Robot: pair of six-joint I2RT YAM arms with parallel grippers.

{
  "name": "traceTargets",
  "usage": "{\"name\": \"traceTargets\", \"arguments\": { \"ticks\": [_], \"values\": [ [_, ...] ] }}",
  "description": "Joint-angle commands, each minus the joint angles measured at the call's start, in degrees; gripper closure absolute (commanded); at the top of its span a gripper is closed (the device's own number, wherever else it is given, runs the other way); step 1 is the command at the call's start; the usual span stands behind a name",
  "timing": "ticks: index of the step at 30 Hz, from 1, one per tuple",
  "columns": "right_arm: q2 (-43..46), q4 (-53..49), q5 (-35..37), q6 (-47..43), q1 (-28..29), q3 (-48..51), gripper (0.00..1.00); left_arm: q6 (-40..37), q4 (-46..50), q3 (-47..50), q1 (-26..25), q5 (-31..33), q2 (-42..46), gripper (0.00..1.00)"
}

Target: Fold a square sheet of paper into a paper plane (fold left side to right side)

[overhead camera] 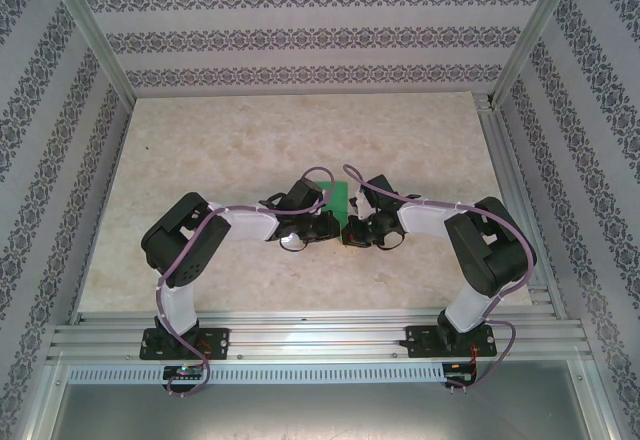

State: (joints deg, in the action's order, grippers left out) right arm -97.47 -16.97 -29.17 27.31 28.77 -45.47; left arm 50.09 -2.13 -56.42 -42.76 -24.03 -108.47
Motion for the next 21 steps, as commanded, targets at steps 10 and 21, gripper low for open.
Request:
{"name": "traceTargets", "arguments": {
  "ticks": [10, 21],
  "values": [
    [-4.55, -6.31, 7.24, -1.44, 1.45, 1.73, 0.96, 3.21, -4.11, -1.67, -1.18, 1.75, -2.21, 0.87],
    [-5.09, -7.75, 8.69, -1.91, 2.07, 1.26, 0.96, 3.28, 1.35, -2.60, -0.96, 11.91, -4.05, 0.87]
  ]
}}
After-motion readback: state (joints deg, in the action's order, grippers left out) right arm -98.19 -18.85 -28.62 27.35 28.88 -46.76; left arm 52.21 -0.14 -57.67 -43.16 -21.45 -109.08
